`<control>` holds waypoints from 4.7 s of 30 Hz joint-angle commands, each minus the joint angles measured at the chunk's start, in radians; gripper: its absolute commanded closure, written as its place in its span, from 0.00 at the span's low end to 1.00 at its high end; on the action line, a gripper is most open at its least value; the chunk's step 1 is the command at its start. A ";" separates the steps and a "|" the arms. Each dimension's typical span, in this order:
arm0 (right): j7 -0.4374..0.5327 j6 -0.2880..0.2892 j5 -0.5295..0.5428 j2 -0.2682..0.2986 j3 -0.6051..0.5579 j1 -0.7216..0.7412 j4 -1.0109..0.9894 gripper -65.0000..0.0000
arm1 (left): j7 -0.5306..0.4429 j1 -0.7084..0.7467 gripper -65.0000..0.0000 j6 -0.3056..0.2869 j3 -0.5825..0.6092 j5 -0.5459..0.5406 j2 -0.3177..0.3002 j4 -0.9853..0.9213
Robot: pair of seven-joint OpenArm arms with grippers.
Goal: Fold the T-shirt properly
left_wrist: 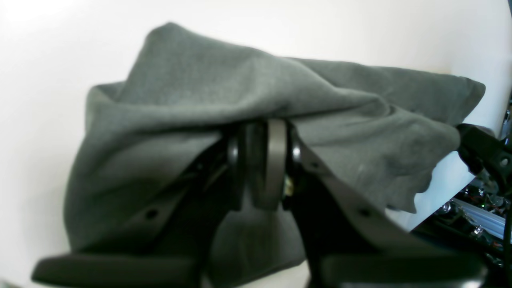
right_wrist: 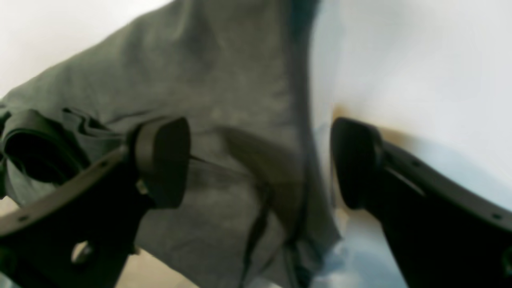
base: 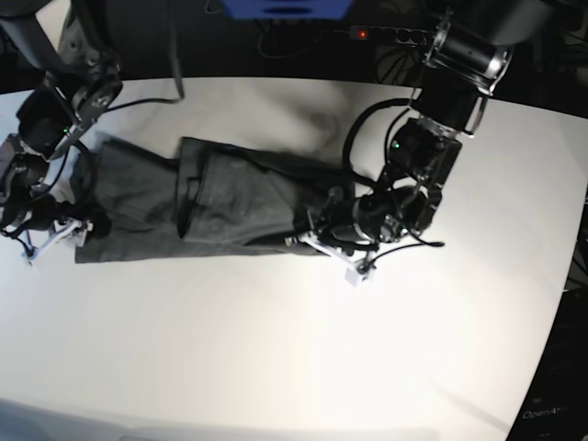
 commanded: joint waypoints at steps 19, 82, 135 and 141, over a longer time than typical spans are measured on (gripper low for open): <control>-0.063 0.003 -0.015 -0.029 -0.013 0.003 -0.002 1.00 | 0.010 -0.017 0.87 0.010 -0.102 0.017 -0.006 0.030; -0.079 0.003 -0.011 -0.098 -0.227 0.000 0.512 0.99 | -0.001 0.065 0.87 0.019 -0.100 -0.146 -0.065 0.067; -0.079 0.003 0.111 -0.400 -0.589 -0.137 0.632 0.99 | -0.002 0.057 0.87 0.019 -0.102 -0.149 -0.024 0.148; -0.079 0.003 0.146 -0.400 -0.597 -0.138 0.623 0.99 | -0.001 0.071 0.87 0.019 -0.102 -0.157 -0.029 0.173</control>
